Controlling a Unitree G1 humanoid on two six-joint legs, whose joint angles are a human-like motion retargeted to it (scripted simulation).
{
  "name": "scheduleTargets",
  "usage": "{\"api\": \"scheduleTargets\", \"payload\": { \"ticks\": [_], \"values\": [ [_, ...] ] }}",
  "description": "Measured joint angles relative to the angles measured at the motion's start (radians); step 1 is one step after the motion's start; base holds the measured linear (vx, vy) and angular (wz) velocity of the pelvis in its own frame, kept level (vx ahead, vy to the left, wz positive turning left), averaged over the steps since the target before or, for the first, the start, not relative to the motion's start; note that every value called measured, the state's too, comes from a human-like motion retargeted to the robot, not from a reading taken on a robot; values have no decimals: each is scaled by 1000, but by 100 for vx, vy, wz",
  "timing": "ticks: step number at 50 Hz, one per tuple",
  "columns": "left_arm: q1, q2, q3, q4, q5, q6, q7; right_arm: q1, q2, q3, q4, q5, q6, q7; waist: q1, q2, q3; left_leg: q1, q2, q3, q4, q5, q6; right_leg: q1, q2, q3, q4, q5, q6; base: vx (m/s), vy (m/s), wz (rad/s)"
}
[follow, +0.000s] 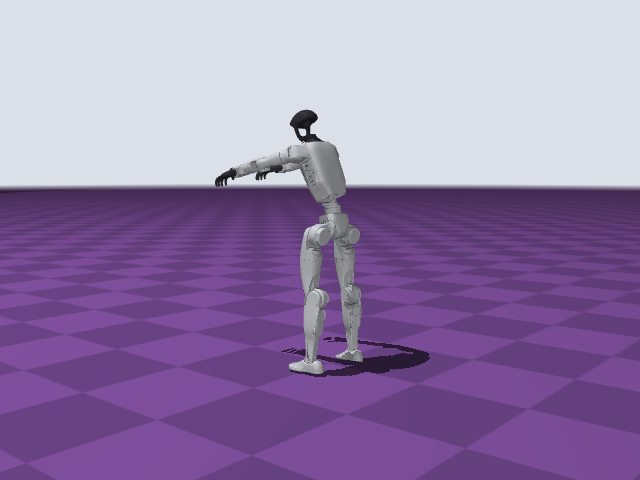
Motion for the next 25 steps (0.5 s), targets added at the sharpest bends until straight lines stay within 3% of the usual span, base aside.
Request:
{"api": "scheduleTargets", "payload": {
  "ticks": [5, 9, 13, 17, 25],
  "values": [
    [160, 49, 203, -143, -18, 3, 85, 170, -42, -229, -151, 7, -16, -176, 11, -4, -63, 54, -2, 6, 21, -46, 10, 48, -5, 4, 20, -12, -5, 10, 12, -9],
    [397, 100, 455, -367, -35, -13, 134, 383, -62, -391, -363, -31, -36, -306, 12, -8, -84, 118, -4, 22, 24, -85, 8, 94, -9, 22, 38, -22, -3, 6, 16, -23],
    [710, 109, 728, -644, -8, -34, 212, 630, -109, -532, -626, -176, -39, -365, 25, -19, -61, 173, -16, 47, 14, -111, 10, 112, -20, 58, 70, -46, 3, 1, 17, -35],
    [1091, 36, 948, -895, 26, -69, 268, 978, -165, -706, -902, -318, -49, -377, 61, -44, -24, 173, -33, 88, 49, -151, 3, 79, -40, 104, 134, -96, 15, -4, 15, -48],
    [1653, -163, 1123, -1031, 5, -98, 373, 1559, -101, -908, -1104, -425, -62, -410, 110, -73, 95, 172, -52, 165, -23, -123, 11, -12, -36, 214, 146, -66, 10, -11, 14, -54]
  ]
}}
